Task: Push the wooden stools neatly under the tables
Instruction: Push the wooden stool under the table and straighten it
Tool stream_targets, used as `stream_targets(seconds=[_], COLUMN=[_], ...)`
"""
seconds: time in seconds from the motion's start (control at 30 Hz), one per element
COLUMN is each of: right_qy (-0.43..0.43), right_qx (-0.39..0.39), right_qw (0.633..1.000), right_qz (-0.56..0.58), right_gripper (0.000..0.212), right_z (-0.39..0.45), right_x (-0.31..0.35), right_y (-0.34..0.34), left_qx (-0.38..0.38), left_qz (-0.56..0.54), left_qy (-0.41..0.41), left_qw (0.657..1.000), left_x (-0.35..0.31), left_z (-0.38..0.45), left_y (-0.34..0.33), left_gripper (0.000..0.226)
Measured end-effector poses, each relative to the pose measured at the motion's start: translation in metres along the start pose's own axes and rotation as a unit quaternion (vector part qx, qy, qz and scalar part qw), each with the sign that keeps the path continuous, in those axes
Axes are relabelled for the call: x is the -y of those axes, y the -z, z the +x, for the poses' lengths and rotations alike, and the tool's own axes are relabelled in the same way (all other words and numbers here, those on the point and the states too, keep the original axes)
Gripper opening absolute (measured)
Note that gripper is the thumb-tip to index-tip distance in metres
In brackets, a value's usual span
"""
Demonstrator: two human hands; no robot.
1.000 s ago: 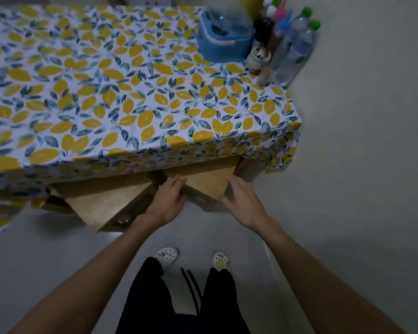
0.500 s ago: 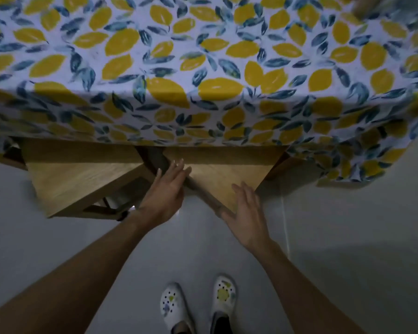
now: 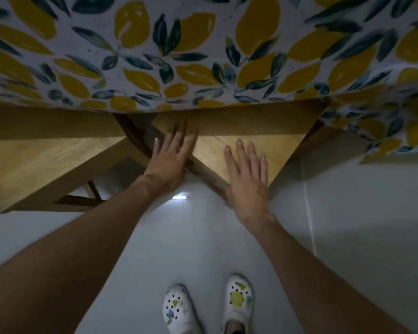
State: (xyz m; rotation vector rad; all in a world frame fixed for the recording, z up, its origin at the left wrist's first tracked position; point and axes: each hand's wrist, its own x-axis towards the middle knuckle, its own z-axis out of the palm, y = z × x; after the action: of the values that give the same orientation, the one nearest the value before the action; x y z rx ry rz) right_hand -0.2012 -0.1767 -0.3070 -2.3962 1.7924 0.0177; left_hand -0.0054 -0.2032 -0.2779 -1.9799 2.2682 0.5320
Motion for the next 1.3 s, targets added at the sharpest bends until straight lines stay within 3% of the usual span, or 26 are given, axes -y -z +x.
stream_targets(seconds=[0.17, 0.4, 0.77, 0.93, 1.03, 1.3], right_qy=[0.027, 0.053, 0.171, 0.223, 0.198, 0.062], right_qx=[-0.052, -0.073, 0.04, 0.106, 0.09, 0.057], right_qw=[0.998, 0.995, 0.983, 0.964, 0.968, 0.994], right_qz=[-0.026, -0.044, -0.052, -0.101, -0.125, -0.065], right_gripper=[0.097, 0.095, 0.099, 0.096, 0.093, 0.074], right_z=[0.001, 0.0, -0.012, -0.009, -0.017, -0.033], right_x=[-0.011, -0.017, -0.091, -0.15, -0.16, -0.129], right_y=[-0.007, -0.009, 0.017, 0.038, 0.045, 0.021], left_qx=[-0.04, -0.035, -0.059, -0.056, -0.07, -0.05], left_qz=[0.012, 0.022, -0.004, -0.003, 0.029, 0.072], left_qy=[0.028, 0.036, 0.039, -0.01, -0.046, -0.067], left_qw=[0.999, 0.999, 0.997, 0.998, 0.996, 0.994], left_x=[-0.009, -0.011, -0.064, -0.1, -0.102, -0.079], left_z=[-0.002, -0.003, -0.052, -0.066, -0.056, -0.03], left_y=[-0.011, -0.011, -0.038, -0.055, -0.052, -0.044], left_gripper=[0.104, 0.103, 0.089, 0.076, 0.062, 0.067])
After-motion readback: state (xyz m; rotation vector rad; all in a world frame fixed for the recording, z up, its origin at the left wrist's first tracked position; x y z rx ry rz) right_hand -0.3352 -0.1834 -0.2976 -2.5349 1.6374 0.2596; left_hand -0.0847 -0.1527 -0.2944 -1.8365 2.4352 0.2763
